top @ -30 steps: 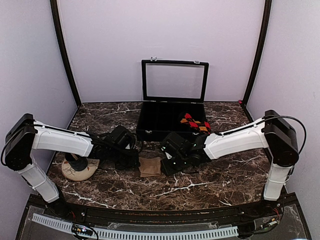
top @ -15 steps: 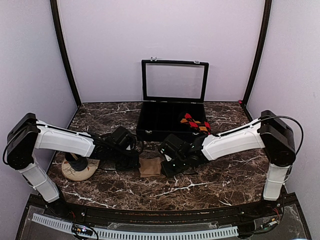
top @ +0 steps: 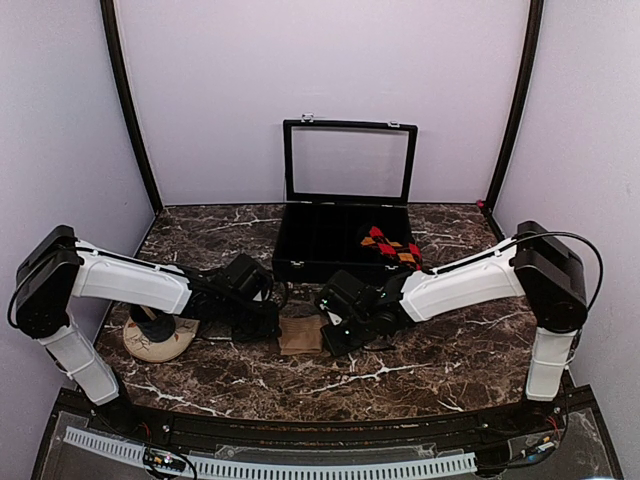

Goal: Roll the socks
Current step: Adjust the sock at the center of the board.

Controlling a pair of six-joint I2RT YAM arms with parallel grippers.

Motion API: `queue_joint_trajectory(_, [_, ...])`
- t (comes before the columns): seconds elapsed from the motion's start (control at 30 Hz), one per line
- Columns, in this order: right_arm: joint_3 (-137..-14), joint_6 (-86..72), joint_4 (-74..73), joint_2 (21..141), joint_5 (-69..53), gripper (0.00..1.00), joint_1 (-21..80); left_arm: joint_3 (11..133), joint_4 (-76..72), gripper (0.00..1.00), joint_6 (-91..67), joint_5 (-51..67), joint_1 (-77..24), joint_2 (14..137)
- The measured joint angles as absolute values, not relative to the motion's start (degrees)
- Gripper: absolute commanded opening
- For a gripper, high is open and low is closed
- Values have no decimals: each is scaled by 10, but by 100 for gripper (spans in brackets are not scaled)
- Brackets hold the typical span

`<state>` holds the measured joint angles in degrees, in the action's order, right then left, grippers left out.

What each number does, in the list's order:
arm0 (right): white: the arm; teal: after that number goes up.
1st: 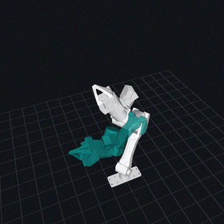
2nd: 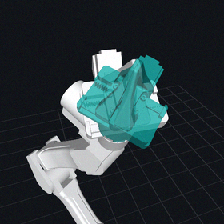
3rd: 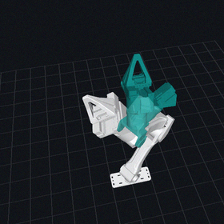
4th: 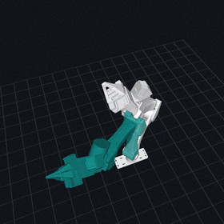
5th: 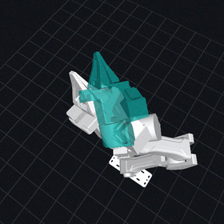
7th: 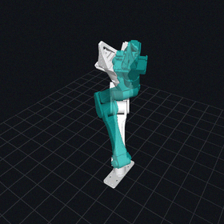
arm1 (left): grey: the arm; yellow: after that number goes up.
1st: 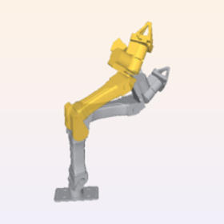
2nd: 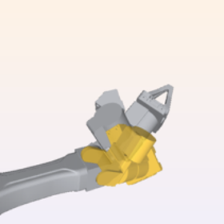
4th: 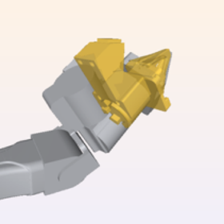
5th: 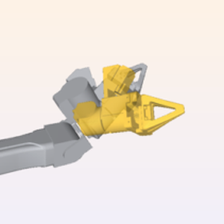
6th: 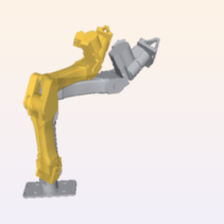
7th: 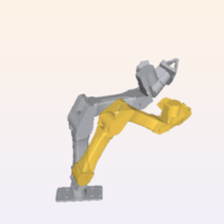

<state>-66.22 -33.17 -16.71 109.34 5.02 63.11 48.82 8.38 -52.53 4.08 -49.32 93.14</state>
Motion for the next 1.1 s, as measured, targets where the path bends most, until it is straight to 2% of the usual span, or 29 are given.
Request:
queue_joint_trajectory(0.3, [-625,-345,-123,1077,18,15,623,495,83,0,-525,44,-493,939])
queue_joint_trajectory(0.77, [-494,-433,31,1025,-134,15,561,486,74,0,-528,52,-493,939])
queue_joint_trajectory(1.1, [-428,-497,116,1006,-190,17,520,477,66,0,-539,53,-497,941])
